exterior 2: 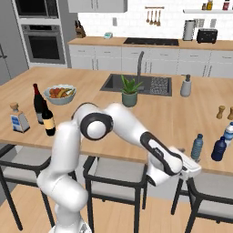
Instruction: Move the plastic bottles in the middle to the plastics group, and the glass bottles in the middle to the glass group.
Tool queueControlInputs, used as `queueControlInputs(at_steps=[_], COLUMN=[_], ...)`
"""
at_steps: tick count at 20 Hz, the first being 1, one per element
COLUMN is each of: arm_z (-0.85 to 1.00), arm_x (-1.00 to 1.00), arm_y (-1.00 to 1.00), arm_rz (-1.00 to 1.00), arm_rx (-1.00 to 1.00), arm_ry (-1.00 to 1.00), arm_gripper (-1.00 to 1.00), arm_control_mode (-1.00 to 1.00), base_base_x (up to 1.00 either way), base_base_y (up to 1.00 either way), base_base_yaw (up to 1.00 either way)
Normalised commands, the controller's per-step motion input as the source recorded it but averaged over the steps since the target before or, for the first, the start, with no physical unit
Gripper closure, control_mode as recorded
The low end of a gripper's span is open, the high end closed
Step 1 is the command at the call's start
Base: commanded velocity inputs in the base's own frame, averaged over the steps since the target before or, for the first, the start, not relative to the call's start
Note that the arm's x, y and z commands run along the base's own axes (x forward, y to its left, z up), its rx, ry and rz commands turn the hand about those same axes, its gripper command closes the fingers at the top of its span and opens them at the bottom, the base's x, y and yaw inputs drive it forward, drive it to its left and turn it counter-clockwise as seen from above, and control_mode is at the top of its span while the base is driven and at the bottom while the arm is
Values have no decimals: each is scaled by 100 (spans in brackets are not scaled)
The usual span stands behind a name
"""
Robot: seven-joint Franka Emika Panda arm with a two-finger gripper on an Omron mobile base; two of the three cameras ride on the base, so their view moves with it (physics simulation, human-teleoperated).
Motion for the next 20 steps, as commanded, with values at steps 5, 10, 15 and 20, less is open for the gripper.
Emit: queueControlInputs(at_steps=[5, 10, 15, 20], arm_z=[27, 37, 43, 50], arm_x=[-23, -8, 6, 24], arm_y=[66, 73, 81, 73], arm_rz=[0, 6, 18, 20], arm_rx=[0, 0, 0, 0], arm_ry=[0, 3, 16, 26], arm_gripper=[-100, -100, -100, -100], arm_control_mode=[-100, -100, -100, -100], base_base_x=[0, 0, 0, 0], base_base_y=[0, 0, 0, 0], base_base_yaw=[0, 0, 0, 0])
